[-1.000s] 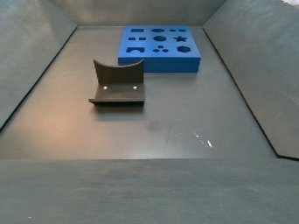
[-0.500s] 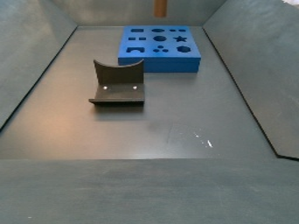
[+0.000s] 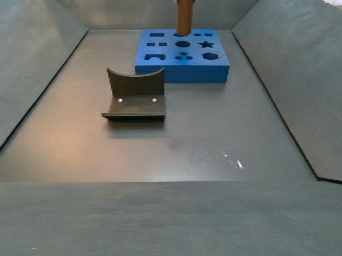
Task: Insert the round object.
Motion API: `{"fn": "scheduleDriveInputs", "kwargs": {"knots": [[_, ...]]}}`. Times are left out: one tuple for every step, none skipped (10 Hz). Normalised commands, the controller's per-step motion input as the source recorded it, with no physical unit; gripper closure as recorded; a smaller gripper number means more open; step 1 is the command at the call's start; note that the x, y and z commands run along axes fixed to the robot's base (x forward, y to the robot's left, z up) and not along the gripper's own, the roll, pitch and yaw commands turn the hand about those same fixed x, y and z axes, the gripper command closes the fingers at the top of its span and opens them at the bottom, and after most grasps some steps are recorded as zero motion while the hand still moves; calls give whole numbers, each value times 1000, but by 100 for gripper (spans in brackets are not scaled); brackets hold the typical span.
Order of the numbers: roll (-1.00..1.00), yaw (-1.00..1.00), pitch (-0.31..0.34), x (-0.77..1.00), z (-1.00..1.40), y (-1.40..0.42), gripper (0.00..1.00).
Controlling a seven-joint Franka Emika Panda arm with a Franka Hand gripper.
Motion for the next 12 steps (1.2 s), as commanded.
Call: {"fn": "scheduleDriveInputs", "kwargs": {"knots": [[-326, -26, -23, 11, -317, 0, 100], [-269, -26, 0, 26, -274, 0, 100], [-64, -91, 0, 74, -226, 0, 100], [0, -80, 16, 26, -151, 0, 100], [-63, -60, 0, 46, -223, 0, 100], [-87, -51, 0, 151, -300, 0, 100], [0, -3, 21, 200, -269, 0, 100], [0, 0, 6, 103, -254, 3, 100], [0, 0, 0, 49, -280, 0, 100], [0, 0, 0, 11, -291, 0, 100], [0, -14, -9, 0, -326, 0, 100], [-19, -86, -93, -9, -377, 0, 100]]}}
